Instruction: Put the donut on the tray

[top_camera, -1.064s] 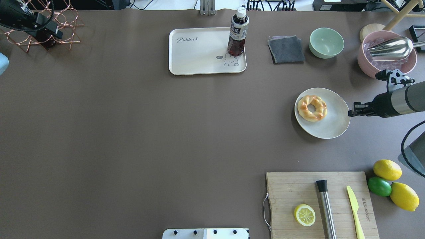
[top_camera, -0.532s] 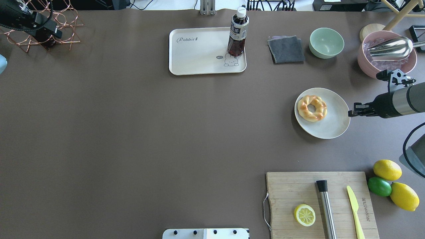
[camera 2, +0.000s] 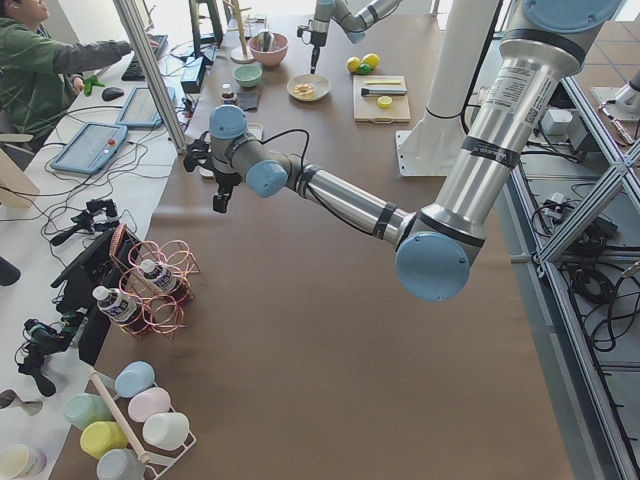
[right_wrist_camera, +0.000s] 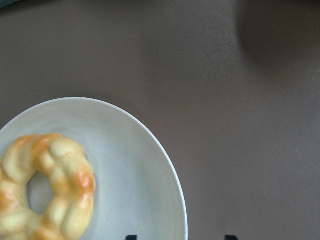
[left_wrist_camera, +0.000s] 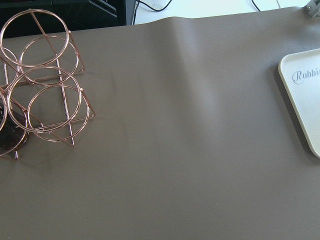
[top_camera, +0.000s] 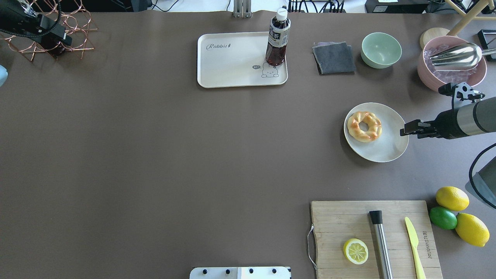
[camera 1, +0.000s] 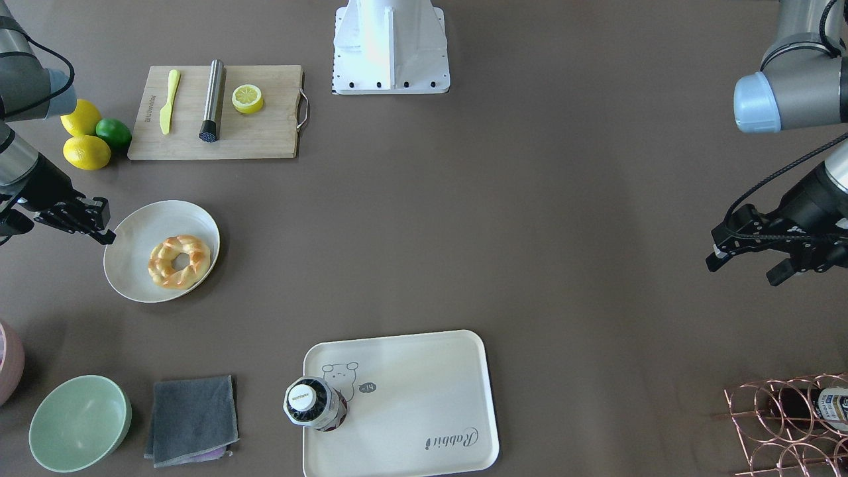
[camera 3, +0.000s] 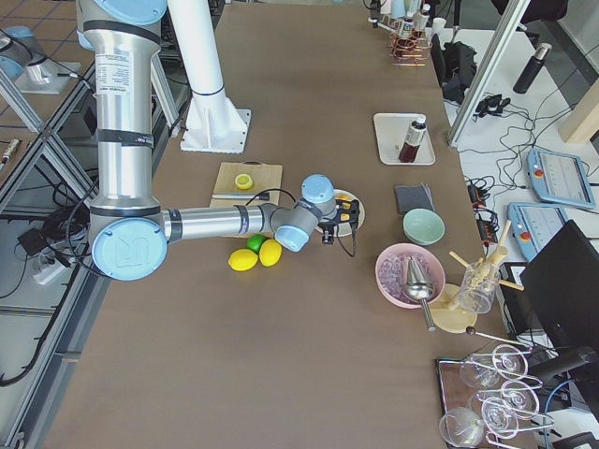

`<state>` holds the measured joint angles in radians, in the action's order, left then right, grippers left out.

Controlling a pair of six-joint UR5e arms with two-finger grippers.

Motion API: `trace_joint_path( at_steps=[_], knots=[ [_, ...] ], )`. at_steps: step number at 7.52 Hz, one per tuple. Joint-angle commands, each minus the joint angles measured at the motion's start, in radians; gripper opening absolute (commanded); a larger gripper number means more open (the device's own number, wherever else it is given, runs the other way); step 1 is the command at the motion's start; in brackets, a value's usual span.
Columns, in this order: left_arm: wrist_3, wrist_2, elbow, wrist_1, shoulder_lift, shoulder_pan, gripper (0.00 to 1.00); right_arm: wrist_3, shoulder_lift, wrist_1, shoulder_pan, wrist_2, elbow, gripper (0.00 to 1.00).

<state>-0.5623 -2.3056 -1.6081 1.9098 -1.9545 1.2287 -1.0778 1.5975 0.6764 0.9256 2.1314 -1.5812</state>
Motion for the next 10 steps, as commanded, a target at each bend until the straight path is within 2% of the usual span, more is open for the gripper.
trace_joint_path(
  at_steps=[1,2,3,4,5,8,10],
  knots=[
    [0.001,0.0,-0.001,0.0,0.0,0.0,0.99,-0.002,-0.037,-0.001,-0.039,-0.054,0.064,0.82],
    [0.001,0.0,-0.001,0.0,0.0,0.0,0.99,-0.004,-0.051,-0.001,-0.04,-0.054,0.075,0.79],
    [0.001,0.0,-0.001,0.001,-0.001,0.0,0.99,-0.01,-0.051,-0.003,-0.041,-0.054,0.073,0.57],
    [0.001,0.0,-0.001,0.0,-0.001,0.0,0.99,-0.008,-0.048,-0.001,-0.039,-0.045,0.067,0.04],
    [0.001,0.0,-0.001,0.0,-0.003,0.0,0.99,-0.008,-0.05,-0.003,-0.039,-0.042,0.061,0.0],
    [-0.001,0.0,0.0,0.0,-0.007,0.0,0.99,-0.008,-0.047,0.0,-0.036,-0.03,0.026,0.0],
    [-0.014,0.0,-0.001,-0.002,-0.011,0.0,0.99,-0.008,-0.051,0.035,0.036,0.08,-0.041,0.0]
  ],
)
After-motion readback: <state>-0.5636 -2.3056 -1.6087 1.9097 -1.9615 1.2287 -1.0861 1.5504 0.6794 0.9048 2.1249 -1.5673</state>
